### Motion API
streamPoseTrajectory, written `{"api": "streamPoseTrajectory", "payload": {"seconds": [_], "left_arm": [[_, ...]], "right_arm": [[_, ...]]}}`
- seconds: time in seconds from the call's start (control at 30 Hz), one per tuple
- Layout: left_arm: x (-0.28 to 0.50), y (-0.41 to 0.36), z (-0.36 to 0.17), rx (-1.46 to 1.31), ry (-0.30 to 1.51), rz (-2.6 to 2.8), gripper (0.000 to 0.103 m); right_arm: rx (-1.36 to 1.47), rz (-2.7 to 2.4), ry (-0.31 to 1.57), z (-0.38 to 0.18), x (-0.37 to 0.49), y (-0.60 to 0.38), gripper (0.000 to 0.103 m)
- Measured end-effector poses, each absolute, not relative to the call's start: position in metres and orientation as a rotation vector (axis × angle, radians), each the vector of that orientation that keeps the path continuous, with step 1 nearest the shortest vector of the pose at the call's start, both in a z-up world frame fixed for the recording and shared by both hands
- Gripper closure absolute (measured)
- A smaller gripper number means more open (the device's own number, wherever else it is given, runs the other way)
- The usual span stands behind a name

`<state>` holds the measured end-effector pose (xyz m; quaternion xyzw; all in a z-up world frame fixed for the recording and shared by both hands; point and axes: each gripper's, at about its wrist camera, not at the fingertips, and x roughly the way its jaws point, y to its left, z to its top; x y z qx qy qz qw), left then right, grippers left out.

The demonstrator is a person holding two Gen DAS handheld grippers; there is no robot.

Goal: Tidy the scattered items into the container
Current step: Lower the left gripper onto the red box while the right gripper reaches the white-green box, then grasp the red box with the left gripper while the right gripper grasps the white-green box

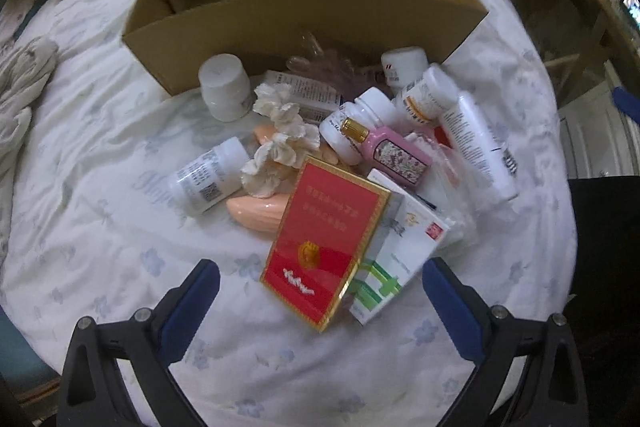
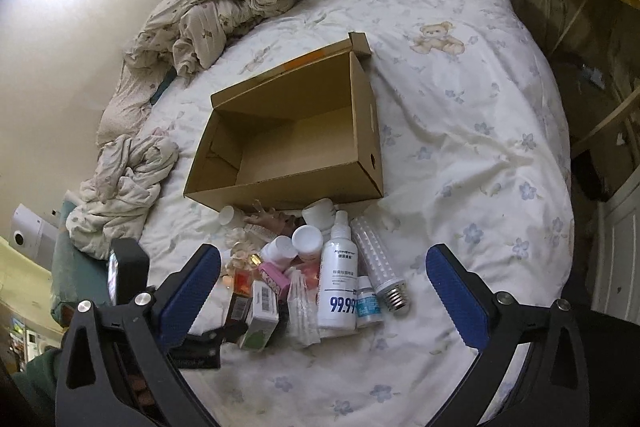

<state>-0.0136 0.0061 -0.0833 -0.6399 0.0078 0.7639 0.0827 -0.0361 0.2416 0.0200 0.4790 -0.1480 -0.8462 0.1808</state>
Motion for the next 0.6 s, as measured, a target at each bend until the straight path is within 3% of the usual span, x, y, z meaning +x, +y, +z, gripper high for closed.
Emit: {"api": "streamPoseTrajectory", "payload": {"seconds": [0.17, 0.43, 0.47, 0.5, 0.6], "left_arm": [[-0.032, -0.009, -0.099, -1.953, -0.036, 2.213, 0.003], [-0.047, -0.037, -0.119, -1.991, -0.382, 2.096, 0.004], [-0.047, -0.042, -0.120, -1.985, -0.433, 2.087, 0.015], [-0.047, -0.045, -0.120, -1.980, -0.471, 2.082, 0.038], [-0.048, -0.047, -0.116, -1.984, -0.420, 2.121, 0.043]], "right_arm": [[1.359, -2.348, -0.448, 0.015, -0.038, 0.240, 0.000], [1.368, -2.288, -0.411, 0.010, -0.039, 0.224, 0.000], [1.374, -2.287, -0.409, 0.008, -0.039, 0.224, 0.000], [1.380, -2.285, -0.406, 0.007, -0.039, 0.224, 0.000], [1.393, -2.277, -0.397, 0.005, -0.040, 0.223, 0.000]]}}
